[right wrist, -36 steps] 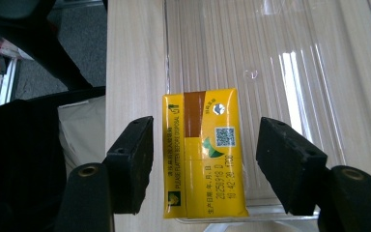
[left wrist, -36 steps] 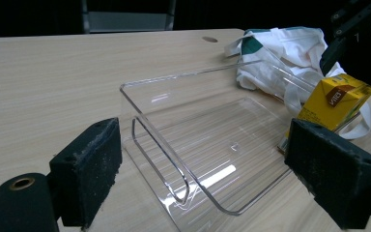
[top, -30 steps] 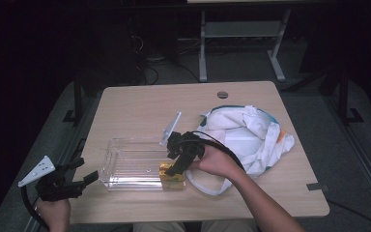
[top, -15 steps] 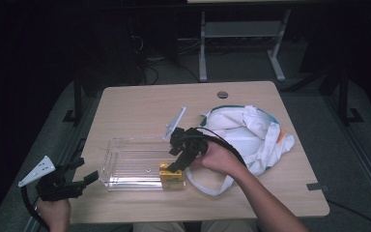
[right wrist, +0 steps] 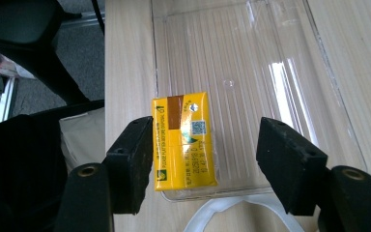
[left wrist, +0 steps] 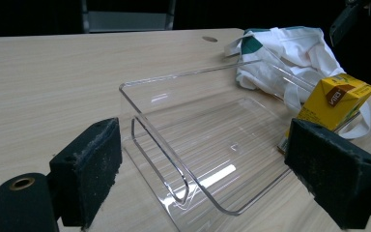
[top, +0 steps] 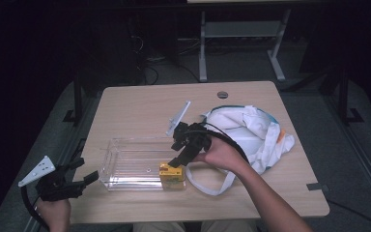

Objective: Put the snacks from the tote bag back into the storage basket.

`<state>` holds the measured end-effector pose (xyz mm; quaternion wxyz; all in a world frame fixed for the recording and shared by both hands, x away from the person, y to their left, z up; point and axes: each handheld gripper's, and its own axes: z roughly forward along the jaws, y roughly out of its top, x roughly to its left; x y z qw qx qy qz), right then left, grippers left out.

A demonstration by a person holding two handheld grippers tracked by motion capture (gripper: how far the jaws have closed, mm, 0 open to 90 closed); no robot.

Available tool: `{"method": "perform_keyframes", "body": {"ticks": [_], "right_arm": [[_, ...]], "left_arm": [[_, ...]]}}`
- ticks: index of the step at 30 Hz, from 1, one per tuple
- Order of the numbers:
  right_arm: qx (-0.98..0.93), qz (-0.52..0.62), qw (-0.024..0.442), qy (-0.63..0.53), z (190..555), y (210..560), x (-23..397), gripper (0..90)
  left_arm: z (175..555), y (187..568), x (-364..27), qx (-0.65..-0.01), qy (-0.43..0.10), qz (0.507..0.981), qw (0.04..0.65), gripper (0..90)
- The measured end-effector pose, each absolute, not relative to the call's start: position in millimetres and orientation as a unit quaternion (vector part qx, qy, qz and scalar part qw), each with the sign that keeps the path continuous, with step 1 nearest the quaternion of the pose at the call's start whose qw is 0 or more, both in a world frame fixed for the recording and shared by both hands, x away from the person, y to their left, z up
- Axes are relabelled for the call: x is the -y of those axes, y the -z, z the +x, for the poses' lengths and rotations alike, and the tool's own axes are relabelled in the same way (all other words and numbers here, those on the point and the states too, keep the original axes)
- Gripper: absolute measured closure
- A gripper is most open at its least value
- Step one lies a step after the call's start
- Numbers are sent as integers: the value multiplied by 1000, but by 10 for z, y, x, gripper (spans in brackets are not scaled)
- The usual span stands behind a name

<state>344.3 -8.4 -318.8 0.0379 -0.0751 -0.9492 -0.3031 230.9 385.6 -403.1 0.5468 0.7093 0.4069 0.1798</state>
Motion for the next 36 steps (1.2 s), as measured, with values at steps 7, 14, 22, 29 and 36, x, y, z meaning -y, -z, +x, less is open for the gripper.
{"method": "perform_keyframes", "body": {"ticks": [7, 14, 22, 29, 36], "right_arm": [[946, -83, 37, 312, 3492, 3162, 161, 377], [945, -93, 34, 311, 3522, 3138, 223, 380], [942, -101, 26, 318, 3560, 3092, 315, 379], [941, -113, 19, 320, 3600, 3073, 427, 379], [939, -127, 14, 319, 3639, 3068, 535, 379]], "left_arm": [[2310, 4033, -3855, -407, -180, 710, 547, 127], [2310, 4033, -3857, -407, -180, 709, 547, 127], [2309, 4032, -3857, -407, -180, 709, 547, 127], [2312, 4035, -3852, -407, -180, 709, 547, 127], [2311, 4038, -3860, -409, -179, 708, 547, 127]]}}
